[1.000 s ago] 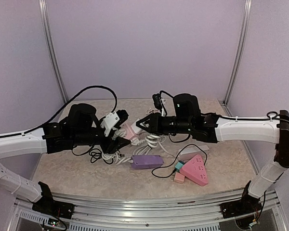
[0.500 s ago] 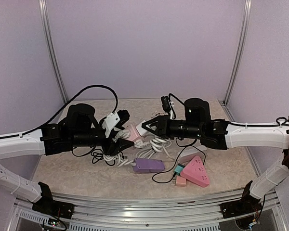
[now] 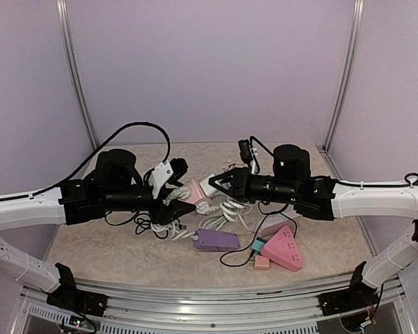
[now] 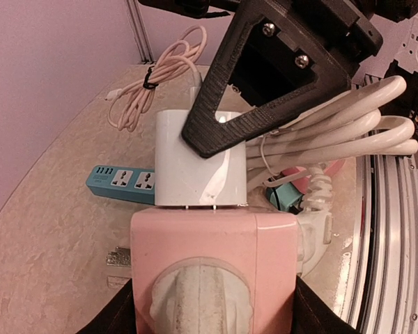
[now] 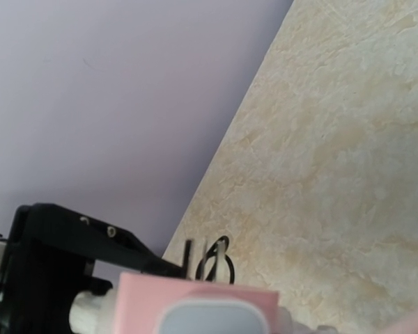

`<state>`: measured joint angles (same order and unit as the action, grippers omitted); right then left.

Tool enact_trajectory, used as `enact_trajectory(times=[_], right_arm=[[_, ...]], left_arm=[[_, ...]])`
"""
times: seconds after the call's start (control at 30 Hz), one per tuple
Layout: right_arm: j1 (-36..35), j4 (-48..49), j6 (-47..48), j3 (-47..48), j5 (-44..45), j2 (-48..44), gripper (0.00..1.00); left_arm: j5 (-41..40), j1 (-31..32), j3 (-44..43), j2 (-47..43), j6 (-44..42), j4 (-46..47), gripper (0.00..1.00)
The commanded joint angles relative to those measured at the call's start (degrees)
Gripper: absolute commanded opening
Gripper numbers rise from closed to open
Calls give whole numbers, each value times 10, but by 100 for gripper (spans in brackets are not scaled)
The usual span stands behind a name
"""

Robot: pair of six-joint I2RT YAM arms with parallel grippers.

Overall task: Pull the plug off the socket
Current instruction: Remove the plug from the socket.

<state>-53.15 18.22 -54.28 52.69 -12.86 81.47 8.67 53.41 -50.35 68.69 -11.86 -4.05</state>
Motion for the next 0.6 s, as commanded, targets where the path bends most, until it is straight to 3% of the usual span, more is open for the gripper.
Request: enact_trajectory(times=[0.0,0.43,0.57], right_arm=[[18,-20,34,8,54,-13,0],[24,-12,22,52,52,44,0],[29,-23,50,50,56,39,0]], left_arm=[[-5,-16,-10,-43,37,68,5],[-5,-11,-2,-34,31,74,5],[-17,-36,-3,-23,29,76,5]])
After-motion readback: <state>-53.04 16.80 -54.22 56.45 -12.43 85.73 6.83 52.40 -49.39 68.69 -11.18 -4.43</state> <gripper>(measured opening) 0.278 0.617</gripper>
